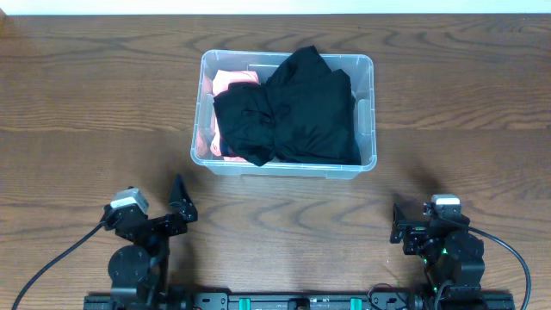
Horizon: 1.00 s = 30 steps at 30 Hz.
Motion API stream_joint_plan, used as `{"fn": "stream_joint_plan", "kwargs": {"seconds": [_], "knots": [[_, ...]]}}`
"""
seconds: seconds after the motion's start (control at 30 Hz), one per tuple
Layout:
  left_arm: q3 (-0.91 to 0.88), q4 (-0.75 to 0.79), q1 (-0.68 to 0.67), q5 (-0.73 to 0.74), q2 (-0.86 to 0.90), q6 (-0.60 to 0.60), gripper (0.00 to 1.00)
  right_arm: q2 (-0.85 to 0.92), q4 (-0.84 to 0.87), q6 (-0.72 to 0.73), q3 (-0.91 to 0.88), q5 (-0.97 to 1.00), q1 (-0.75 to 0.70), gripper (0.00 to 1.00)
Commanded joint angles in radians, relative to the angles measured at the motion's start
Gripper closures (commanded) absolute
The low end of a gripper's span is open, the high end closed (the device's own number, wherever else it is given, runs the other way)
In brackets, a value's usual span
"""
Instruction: Pack container
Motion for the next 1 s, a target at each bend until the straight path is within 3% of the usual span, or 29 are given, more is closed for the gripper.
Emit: {"fn": "stream_joint_plan", "kwargs": {"seconds": [0.0,0.37,0.97], "knots": [[-0.043,0.028,0.005,0.009,-0.008,0.010,0.02,-0.006,-0.001,0.006,-0.001,0.000,-0.006,0.01],[-0.168,0.062,0.005,0.009,-0.009,0.010,0.02,-0.006,-0.001,0.006,-0.001,0.000,-0.006,0.01],[-0.169,0.065,0.005,0.009,-0.006,0.010,0.02,-0.006,-0.001,0.006,-0.001,0.000,-0.006,0.01]]}}
